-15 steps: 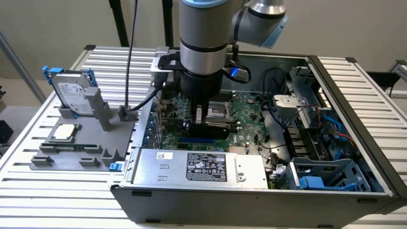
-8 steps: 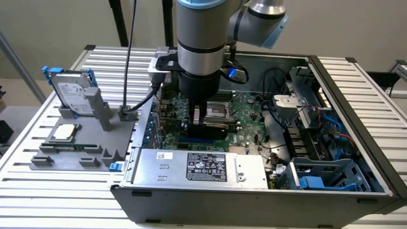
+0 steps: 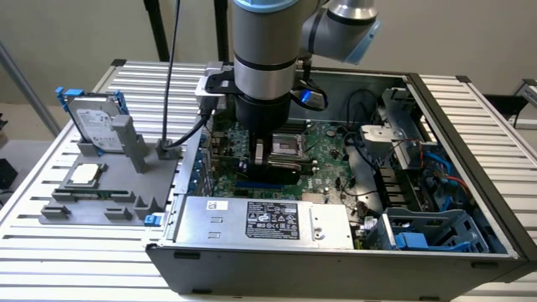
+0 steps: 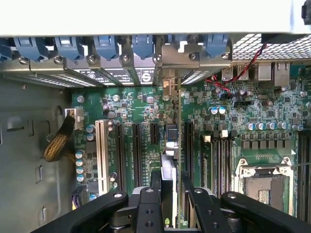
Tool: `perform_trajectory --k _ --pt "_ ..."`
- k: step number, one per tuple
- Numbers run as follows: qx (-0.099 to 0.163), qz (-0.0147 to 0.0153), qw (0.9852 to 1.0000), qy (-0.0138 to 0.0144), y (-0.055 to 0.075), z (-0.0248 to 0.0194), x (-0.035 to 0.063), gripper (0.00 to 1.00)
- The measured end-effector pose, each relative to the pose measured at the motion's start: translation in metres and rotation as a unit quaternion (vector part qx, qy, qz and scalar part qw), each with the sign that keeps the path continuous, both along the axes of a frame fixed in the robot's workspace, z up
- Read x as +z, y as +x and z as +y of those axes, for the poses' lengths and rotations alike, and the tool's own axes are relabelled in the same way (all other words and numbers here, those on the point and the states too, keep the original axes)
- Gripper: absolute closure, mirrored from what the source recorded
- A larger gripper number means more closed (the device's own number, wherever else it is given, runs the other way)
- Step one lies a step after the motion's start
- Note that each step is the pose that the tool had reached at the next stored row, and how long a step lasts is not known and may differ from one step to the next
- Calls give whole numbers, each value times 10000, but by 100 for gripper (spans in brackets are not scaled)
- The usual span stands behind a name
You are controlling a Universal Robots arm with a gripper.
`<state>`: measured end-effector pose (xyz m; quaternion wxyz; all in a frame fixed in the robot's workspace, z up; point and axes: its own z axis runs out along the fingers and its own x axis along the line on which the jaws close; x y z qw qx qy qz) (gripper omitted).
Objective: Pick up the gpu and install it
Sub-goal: 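Insert the gpu into the slot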
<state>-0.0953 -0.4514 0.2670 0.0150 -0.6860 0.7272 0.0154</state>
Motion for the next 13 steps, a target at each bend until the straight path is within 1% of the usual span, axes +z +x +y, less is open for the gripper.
perform_trajectory --k 5,8,13 --pt "46 5 10000 -2 0 7 0 73" --pt "78 16 10000 -1 -1 9 -5 73" --pt "90 67 9999 -1 0 8 -34 73"
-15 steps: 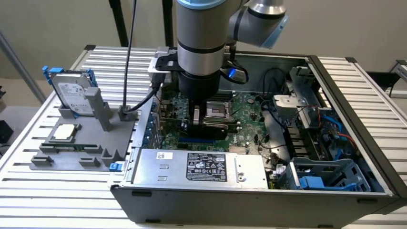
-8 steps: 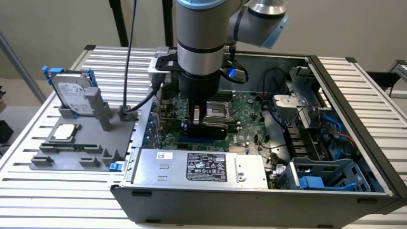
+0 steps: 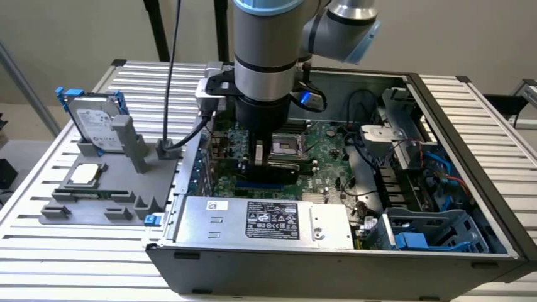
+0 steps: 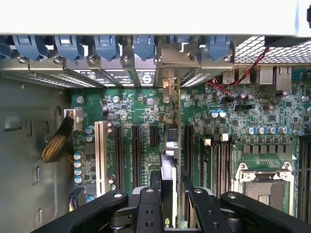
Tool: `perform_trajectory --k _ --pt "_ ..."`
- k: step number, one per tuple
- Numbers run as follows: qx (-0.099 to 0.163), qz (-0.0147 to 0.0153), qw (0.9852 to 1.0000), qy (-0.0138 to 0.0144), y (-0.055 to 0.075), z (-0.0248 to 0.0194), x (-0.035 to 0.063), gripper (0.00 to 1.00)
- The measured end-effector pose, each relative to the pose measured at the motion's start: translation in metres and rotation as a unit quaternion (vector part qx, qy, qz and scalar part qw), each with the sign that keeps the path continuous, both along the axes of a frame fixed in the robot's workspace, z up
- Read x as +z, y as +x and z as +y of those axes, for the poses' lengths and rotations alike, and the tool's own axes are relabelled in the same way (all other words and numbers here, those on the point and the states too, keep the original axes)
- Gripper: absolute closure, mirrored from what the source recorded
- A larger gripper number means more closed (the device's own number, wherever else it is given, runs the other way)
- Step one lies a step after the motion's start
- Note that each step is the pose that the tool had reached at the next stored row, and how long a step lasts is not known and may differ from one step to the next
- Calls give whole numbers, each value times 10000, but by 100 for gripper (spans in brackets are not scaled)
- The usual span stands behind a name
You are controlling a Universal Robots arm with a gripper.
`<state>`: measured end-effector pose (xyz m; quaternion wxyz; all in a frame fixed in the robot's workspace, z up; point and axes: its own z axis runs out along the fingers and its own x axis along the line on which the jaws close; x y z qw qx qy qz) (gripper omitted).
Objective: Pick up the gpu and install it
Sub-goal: 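Insert the gpu into the slot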
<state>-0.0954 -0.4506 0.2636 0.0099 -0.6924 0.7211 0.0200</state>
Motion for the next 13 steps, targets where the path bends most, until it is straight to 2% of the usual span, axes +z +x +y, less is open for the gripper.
perform_trajectory --k 6,10,13 --pt "1 79 10000 0 6 0 -8 73" --pt "0 105 9999 1 27 0 -9 73" --pt "1 109 9999 0 47 0 -9 73"
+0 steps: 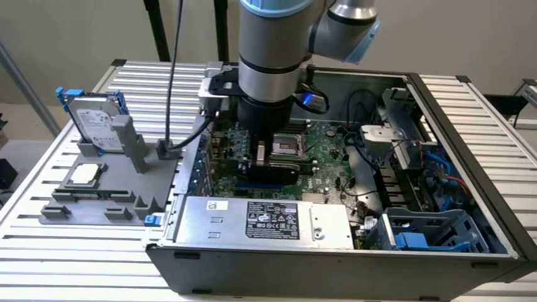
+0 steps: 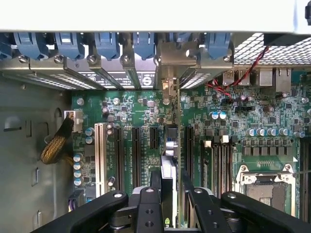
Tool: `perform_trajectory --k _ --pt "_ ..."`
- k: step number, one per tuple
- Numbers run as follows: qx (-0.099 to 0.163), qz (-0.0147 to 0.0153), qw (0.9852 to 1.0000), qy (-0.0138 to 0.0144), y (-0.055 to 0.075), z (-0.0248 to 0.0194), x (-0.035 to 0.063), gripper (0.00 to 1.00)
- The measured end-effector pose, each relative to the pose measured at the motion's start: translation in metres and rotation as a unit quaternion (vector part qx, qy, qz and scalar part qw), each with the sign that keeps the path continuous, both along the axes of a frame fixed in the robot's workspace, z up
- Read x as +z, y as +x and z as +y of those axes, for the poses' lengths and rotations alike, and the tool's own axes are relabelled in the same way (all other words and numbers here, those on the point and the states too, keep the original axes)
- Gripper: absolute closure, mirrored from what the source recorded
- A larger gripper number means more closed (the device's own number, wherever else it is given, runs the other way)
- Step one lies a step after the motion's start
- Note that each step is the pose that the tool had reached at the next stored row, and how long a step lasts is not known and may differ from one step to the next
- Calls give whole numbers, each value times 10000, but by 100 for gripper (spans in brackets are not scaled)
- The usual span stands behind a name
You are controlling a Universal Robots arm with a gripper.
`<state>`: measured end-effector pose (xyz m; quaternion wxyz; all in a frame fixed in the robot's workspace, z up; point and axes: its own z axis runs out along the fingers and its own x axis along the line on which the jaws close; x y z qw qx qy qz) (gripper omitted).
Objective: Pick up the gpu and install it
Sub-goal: 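Insert the gpu into the slot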
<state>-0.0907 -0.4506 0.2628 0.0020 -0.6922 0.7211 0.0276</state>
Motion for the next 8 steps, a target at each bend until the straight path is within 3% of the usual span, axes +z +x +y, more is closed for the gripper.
perform_trajectory --k 8 --pt "0 43 10000 1 18 3 -3 73"
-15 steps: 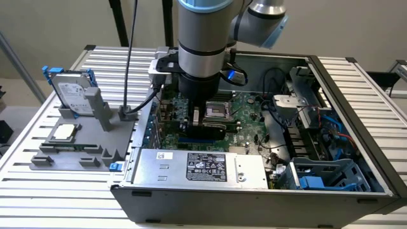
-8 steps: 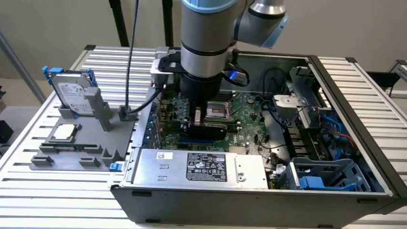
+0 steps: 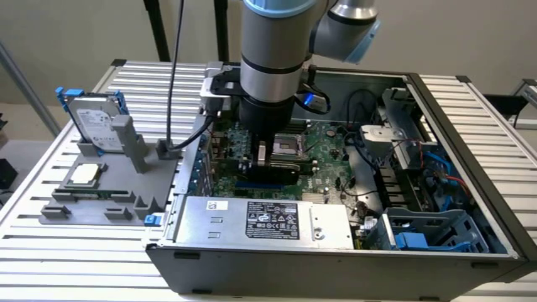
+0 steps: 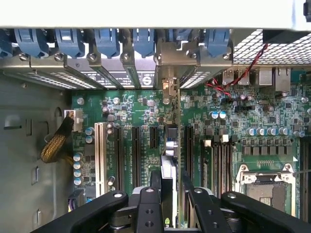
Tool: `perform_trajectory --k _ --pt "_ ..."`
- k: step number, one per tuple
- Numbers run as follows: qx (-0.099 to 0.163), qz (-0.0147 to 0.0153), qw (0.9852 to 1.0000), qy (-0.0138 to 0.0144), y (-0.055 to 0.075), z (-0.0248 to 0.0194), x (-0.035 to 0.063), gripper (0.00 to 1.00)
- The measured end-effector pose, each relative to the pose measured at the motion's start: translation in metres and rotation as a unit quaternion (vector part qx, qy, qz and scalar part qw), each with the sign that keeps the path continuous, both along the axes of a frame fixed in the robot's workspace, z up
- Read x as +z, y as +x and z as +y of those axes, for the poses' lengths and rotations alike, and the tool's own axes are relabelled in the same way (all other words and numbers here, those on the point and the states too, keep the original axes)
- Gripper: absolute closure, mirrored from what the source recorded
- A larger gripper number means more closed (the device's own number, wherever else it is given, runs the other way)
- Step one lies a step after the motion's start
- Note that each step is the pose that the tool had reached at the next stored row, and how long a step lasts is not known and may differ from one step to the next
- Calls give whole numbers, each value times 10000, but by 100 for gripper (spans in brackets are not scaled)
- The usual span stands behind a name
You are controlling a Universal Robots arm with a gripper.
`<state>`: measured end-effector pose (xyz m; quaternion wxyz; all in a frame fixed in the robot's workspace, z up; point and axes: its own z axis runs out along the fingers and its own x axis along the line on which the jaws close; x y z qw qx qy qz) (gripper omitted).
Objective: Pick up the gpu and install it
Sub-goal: 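Insert the gpu into the slot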
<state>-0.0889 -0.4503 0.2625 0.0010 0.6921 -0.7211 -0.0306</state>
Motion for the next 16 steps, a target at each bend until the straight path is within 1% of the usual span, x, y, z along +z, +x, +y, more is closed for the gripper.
perform_trajectory --k 5,13,16 --pt "1 21 10000 -1 9 6 -2 73" --pt "0 29 10000 -2 28 11 -12 73" --pt "0 41 10000 -3 28 11 -18 73"
